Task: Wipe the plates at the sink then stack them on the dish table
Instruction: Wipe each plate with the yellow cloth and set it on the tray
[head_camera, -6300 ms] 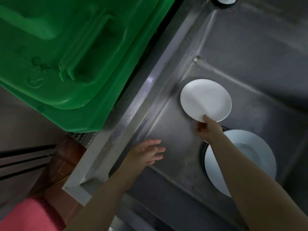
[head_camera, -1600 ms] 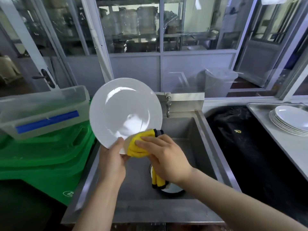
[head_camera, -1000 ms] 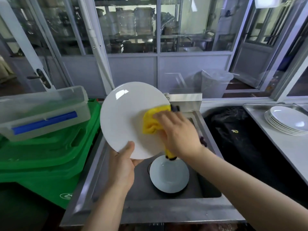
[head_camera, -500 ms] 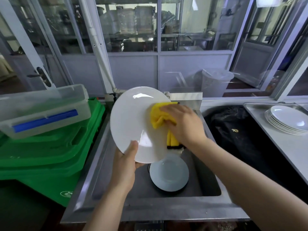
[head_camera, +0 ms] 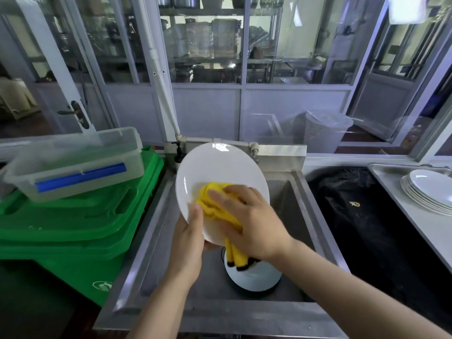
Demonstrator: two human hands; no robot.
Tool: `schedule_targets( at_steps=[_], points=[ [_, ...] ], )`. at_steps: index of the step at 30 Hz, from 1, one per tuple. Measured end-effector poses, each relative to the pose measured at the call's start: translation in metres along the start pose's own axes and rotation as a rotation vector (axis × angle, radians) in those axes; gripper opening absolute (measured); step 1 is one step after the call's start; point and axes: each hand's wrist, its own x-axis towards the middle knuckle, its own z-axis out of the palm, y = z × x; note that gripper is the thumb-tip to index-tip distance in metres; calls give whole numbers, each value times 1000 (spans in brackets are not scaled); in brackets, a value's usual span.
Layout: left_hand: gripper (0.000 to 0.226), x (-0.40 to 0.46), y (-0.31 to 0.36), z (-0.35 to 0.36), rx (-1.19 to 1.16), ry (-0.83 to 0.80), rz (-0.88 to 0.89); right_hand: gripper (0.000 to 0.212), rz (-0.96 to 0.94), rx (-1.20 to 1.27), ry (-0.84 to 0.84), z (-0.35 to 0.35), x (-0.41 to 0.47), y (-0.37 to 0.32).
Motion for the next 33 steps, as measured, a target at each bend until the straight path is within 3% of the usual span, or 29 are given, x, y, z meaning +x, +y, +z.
schedule_targets(
  at_steps=[4, 8, 13, 15, 22, 25, 29, 33],
  points=[
    [42, 3, 2, -4, -24, -2, -13, 59, -5, -22, -92, 6, -2, -5],
    [19, 4, 2, -6, 13, -11, 17, 61, 38, -33, -111, 7, 1, 7],
    [22, -1, 2, -11, 129, 25, 26, 62, 272, -54, 48, 5, 9, 42],
    [15, -4, 3, -9, 233, 27, 62, 62, 374, 15, 145, 6, 9, 50],
    [25, -18, -5, -4, 520, -111, 112, 48, 621, 362, 389, -2, 37, 43],
    [34, -20, -8, -5, 550, -132, 79, 51, 554, 379, 406, -7, 44, 30],
    [47, -20, -9, -11, 570, -116, 22, 60, 329, 372, 320, -7, 45, 11],
    [25, -15, -11, -17, 542, -61, -6, 57, 67, 307, 142, -2, 37, -12]
  ],
)
